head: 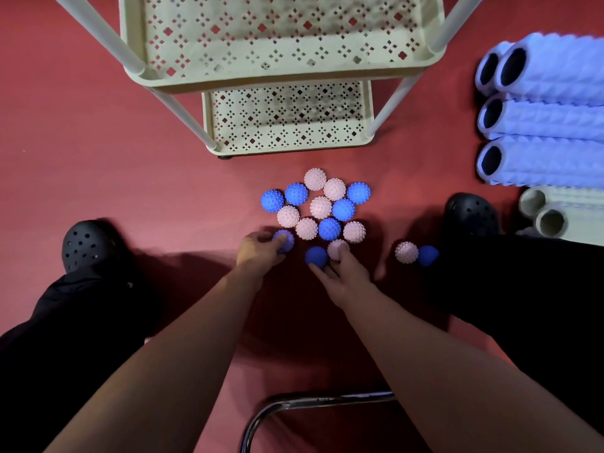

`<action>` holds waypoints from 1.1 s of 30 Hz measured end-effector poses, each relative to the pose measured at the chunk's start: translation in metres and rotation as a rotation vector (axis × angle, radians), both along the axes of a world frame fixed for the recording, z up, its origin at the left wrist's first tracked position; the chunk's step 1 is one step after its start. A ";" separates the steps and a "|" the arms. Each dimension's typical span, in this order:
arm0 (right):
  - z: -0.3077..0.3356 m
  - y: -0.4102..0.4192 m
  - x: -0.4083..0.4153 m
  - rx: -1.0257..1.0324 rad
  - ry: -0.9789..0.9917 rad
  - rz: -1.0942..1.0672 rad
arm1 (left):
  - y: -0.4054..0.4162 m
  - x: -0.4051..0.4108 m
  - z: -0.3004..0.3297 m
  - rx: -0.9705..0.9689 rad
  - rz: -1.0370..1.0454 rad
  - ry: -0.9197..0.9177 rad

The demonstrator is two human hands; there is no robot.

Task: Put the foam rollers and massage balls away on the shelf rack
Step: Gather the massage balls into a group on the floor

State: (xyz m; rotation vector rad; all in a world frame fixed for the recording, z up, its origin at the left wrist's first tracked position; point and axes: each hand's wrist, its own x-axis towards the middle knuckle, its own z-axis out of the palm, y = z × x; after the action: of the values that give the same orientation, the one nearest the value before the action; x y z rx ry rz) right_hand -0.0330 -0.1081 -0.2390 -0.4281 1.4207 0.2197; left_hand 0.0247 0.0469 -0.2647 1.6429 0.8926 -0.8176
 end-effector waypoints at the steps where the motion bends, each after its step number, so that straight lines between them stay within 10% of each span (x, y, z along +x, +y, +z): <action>1: 0.001 -0.003 0.000 0.004 -0.014 0.010 | -0.001 0.001 0.001 -0.001 -0.011 -0.012; 10: 0.015 -0.022 -0.015 -0.121 0.045 0.333 | -0.007 -0.017 0.010 0.016 -0.065 -0.048; 17: 0.026 -0.093 -0.037 -1.318 0.109 1.067 | -0.006 -0.021 0.033 0.381 -0.289 -0.149; 23: 0.015 -0.156 -0.045 -1.122 0.118 1.560 | -0.008 -0.021 0.046 0.395 -0.283 -0.196; 33: 0.005 -0.173 -0.036 -0.943 0.155 1.447 | -0.004 -0.010 0.040 0.388 -0.331 -0.205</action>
State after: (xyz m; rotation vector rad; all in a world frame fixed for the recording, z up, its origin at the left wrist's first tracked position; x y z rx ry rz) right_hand -0.0689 -0.2808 -0.2341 -2.2284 1.0298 0.7372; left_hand 0.0146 0.0428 -0.2247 2.2129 0.6696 -0.7065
